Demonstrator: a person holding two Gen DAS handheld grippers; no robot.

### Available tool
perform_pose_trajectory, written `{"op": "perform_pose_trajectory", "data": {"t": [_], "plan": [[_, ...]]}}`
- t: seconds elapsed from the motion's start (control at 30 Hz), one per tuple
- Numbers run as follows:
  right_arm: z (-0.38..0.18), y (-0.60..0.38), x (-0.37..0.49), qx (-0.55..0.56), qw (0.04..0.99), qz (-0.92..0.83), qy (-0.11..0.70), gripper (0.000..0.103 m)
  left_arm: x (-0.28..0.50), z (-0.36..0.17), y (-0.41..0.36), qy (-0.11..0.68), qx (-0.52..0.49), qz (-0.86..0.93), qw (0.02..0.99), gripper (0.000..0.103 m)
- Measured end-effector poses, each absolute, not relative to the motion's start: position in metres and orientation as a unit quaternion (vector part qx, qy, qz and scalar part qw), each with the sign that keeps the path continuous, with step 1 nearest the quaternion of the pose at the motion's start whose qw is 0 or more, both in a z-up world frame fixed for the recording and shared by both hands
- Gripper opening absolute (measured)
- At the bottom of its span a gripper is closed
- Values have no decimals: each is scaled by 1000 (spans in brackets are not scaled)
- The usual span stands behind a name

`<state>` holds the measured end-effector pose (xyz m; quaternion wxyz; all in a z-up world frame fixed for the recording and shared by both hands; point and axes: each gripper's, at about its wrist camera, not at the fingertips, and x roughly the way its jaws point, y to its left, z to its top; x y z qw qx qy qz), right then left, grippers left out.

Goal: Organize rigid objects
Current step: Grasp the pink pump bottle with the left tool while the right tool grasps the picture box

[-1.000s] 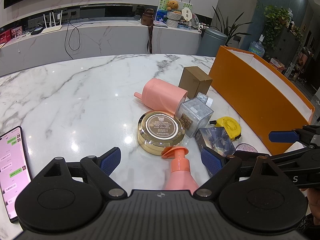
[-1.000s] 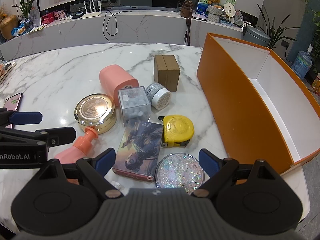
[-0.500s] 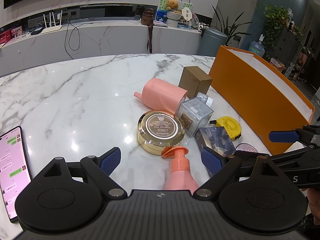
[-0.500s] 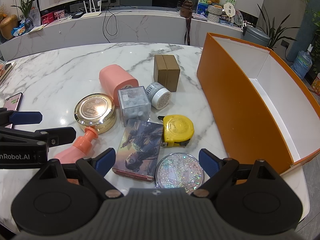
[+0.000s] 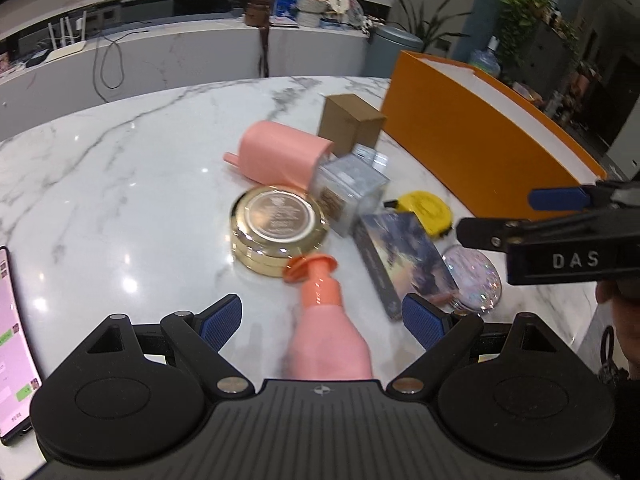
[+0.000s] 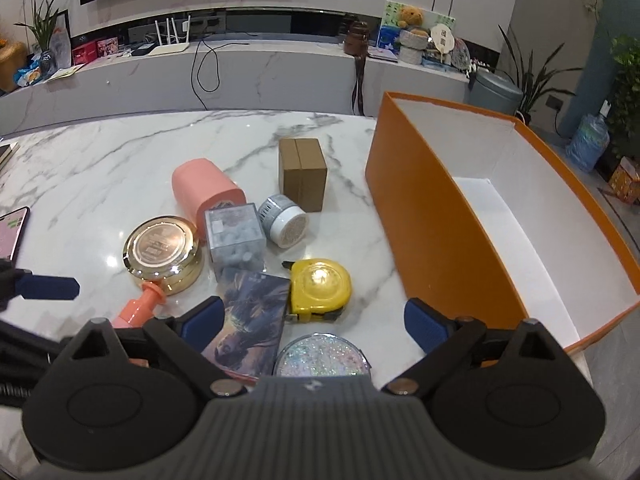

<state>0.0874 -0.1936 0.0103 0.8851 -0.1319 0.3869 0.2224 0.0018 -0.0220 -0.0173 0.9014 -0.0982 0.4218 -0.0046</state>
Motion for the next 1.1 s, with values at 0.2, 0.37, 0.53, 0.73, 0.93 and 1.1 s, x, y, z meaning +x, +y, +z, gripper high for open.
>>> {"op": "perform_pose_trajectory", "data": {"t": [0.2,0.37,0.53,0.73,0.93,1.1], "plan": [[9,-192,85,-137,882,229,389,95,1,-23,-34,429,-57,12,901,103],[7,-188,84,-137,879,236,392,95,3,-31,-37,442,-51,1,896,91],[2,-181,79,-140,871,250,399,95,2,-39,-39,452,-43,-3,891,82],[-4,-173,78,-146,865,259,403,95,2,-43,-38,458,-37,0,888,73],[-15,-169,85,-139,859,256,420,95,0,-42,-37,454,-43,-13,890,60],[-22,-162,90,-141,856,255,428,95,-4,-42,-32,447,-55,-18,892,52]]}}
